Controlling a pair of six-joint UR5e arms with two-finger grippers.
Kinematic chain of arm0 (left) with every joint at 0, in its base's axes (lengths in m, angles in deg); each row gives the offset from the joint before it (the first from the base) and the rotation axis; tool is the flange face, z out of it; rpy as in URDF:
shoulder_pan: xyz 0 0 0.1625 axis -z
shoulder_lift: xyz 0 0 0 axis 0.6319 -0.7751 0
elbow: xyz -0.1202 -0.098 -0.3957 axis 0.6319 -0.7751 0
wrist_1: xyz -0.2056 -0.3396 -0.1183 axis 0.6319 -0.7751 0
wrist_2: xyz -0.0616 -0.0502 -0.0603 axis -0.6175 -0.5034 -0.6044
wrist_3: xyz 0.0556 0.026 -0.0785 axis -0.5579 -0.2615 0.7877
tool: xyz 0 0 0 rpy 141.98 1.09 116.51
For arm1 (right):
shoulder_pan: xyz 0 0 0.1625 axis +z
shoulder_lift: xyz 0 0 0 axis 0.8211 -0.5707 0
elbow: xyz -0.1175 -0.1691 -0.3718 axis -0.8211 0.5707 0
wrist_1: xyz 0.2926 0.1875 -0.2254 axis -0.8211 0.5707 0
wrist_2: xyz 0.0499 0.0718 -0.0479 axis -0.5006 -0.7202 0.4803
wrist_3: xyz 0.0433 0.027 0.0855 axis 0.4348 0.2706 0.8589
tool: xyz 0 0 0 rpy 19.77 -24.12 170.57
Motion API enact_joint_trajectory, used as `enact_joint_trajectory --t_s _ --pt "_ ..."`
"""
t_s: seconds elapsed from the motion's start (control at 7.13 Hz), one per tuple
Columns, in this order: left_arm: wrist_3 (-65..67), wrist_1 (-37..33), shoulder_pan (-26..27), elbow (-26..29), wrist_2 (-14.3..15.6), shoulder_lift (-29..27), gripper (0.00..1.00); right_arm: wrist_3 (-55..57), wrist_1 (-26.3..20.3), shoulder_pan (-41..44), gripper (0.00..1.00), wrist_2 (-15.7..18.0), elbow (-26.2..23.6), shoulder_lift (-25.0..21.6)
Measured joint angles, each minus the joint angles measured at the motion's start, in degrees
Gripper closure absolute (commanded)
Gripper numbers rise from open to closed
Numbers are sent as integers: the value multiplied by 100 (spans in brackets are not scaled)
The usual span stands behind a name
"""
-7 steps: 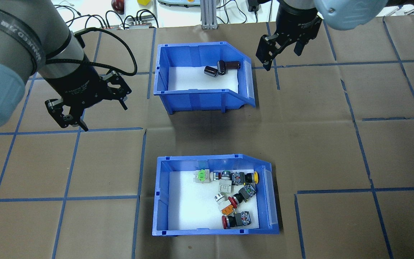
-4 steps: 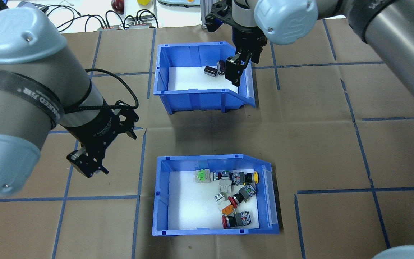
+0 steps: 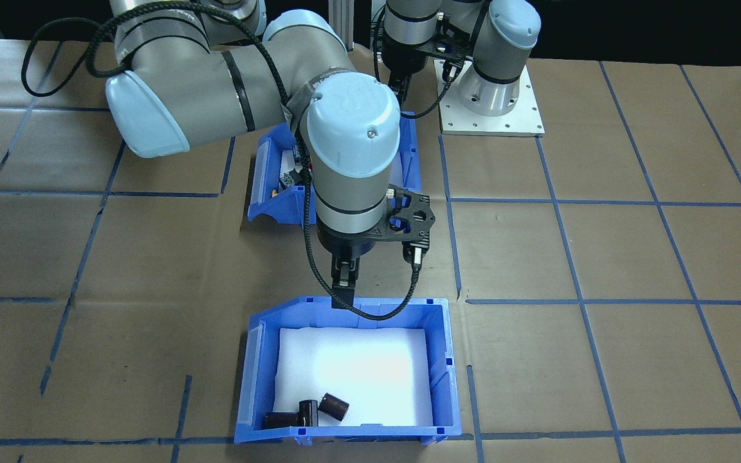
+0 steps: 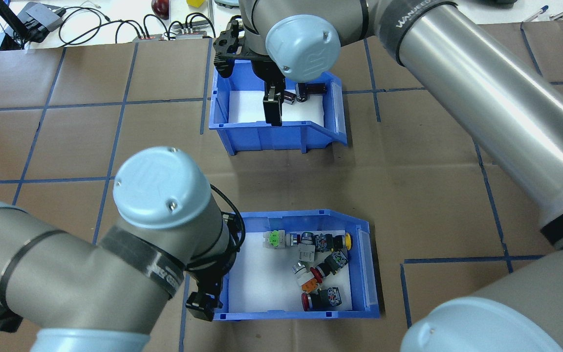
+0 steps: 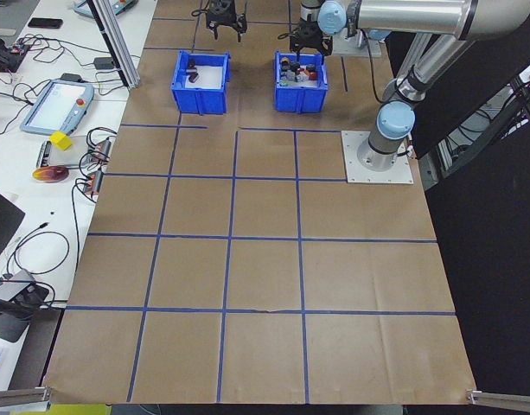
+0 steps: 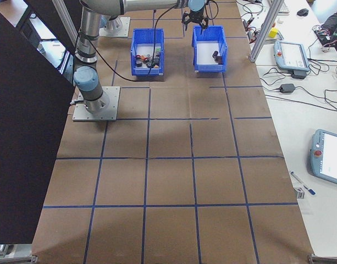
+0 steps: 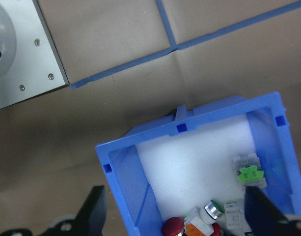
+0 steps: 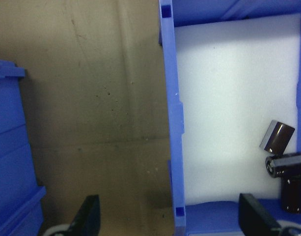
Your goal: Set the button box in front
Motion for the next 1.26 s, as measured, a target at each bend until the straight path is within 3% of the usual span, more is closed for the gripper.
enact_joint_trajectory --t_s 0.56,0.84,0.98,1.12,1.26 --pt "1174 1195 663 -924 -161 87 1 -593 30 93 0 -16 368 649" --pt "1521 1658 832 -1099 -169 -44 2 -593 66 91 0 -22 354 886" --pt "1590 1827 877 -1121 -172 -175 2 -575 78 92 7 -14 349 965" --pt "1619 2000 902 -1132 -176 -352 8 -549 102 95 39 -18 357 1033" --pt "1643 2201 922 -1135 -183 -559 12 -537 138 98 63 -24 368 1072"
